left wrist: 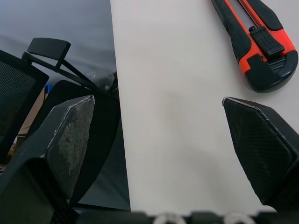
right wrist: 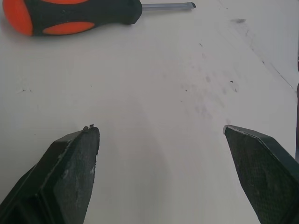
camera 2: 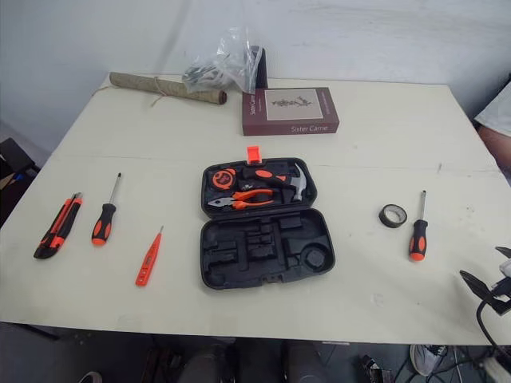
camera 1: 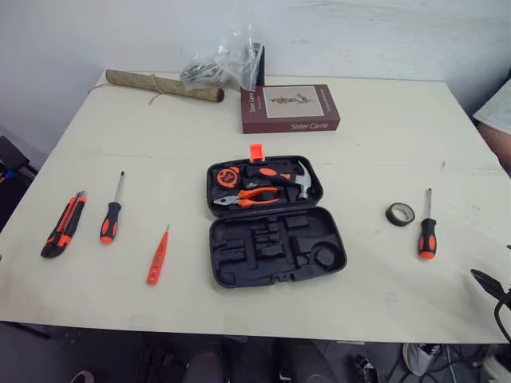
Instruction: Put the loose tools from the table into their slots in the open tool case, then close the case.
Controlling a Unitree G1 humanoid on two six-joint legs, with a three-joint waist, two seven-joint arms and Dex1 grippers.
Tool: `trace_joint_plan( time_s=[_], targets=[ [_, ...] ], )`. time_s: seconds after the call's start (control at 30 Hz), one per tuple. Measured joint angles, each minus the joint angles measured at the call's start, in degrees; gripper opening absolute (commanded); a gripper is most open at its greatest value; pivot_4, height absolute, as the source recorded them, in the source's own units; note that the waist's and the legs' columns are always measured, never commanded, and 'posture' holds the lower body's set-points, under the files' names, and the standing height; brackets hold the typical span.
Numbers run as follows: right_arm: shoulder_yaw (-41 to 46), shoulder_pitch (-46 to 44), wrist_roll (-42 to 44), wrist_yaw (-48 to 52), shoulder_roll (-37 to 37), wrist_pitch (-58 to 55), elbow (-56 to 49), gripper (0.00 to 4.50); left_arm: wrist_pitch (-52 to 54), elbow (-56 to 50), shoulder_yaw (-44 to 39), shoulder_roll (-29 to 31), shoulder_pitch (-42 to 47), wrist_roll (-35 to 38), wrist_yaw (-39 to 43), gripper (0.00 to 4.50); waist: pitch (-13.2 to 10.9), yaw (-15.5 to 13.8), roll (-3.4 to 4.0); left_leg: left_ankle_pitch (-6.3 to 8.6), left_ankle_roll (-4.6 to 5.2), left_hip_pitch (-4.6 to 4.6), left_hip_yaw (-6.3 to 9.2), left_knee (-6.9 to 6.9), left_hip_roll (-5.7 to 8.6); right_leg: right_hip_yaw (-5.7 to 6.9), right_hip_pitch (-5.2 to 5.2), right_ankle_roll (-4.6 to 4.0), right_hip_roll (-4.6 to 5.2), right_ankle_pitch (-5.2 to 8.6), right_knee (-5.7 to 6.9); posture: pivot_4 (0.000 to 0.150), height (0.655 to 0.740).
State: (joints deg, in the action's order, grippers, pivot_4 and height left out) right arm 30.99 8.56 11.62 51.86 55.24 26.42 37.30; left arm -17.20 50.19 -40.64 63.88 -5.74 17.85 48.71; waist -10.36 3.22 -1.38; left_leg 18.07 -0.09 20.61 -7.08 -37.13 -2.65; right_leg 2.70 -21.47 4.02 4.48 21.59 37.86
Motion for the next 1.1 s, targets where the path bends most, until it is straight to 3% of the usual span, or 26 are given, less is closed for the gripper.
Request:
trace_joint_plan(
  time_s=[0.5, 0.67, 0.87, 0.9, 0.93, 1.1],
  targets=[
    [-2.38, -2.73, 2.8, 0.68, -3.28, -3.66, -4.43, 4.5, 12.25, -13.94, -1.53, -4.51, 0.22, 7.12, 5.36, 4.48, 0.01, -0.04, -0.01, -0.01, -0.02, -0.01, 0.01, -0.06, -0.01, -0.01, 0.03, 0.0, 0.0, 0.0, 0.05, 0.15, 0.74],
    [-7.5, -4.5, 8.02, 3.38, -6.29, -12.64, -20.07, 4.5, 21.05, -31.04, 1.98, -8.26, -2.18, 10.13, 7.71, 4.48, 0.0, -0.01, 0.0, -0.02, -0.04, -0.01, 0.03, -0.06, -0.02, -0.03, 0.03, 0.0, -0.01, 0.0, 0.12, 0.15, 0.74],
    [-14.13, -12.67, 8.37, 1.33, -7.59, -21.93, -29.31, 4.5, 31.38, -50.28, 12.84, -13.98, 2.64, 10.49, 1.35, 4.48, 0.0, -0.79, 0.0, -0.02, -0.03, 0.09, 0.1, -0.24, -0.01, -0.01, 0.03, 0.01, -0.02, -0.01, 0.12, 0.15, 0.74],
    [-14.98, -14.04, 7.9, 1.06, -7.71, -22.96, -29.27, 4.5, 33.72, -51.94, 15.02, -14.44, 4.77, 10.13, -0.24, 3.95, 0.0, -1.17, 0.0, -0.02, -0.03, 0.08, 0.11, -0.28, 0.0, -0.01, 0.04, 0.01, -0.02, -0.01, 0.14, 0.15, 0.74],
    [-16.01, -15.96, 7.35, 0.69, -8.16, -24.07, -29.07, 4.5, 36.53, -53.65, 17.73, -15.17, 7.57, 9.98, -1.86, 3.81, 0.0, -1.51, 0.0, -0.03, -0.02, 0.1, 0.1, -0.34, 0.0, -0.01, 0.04, 0.01, -0.03, -0.01, 0.15, 0.15, 0.74],
    [-22.29, -24.34, 4.31, -0.55, -10.79, -27.58, -27.24, 2.05, 45.58, -56.01, 29.97, -20.03, 19.74, 6.58, -8.1, 1.48, 0.0, -1.64, 0.01, -0.02, -0.01, 0.53, 0.21, -0.78, -0.06, 0.09, -0.17, 0.02, -0.12, -0.01, 0.51, 0.15, 0.74]
  ],
)
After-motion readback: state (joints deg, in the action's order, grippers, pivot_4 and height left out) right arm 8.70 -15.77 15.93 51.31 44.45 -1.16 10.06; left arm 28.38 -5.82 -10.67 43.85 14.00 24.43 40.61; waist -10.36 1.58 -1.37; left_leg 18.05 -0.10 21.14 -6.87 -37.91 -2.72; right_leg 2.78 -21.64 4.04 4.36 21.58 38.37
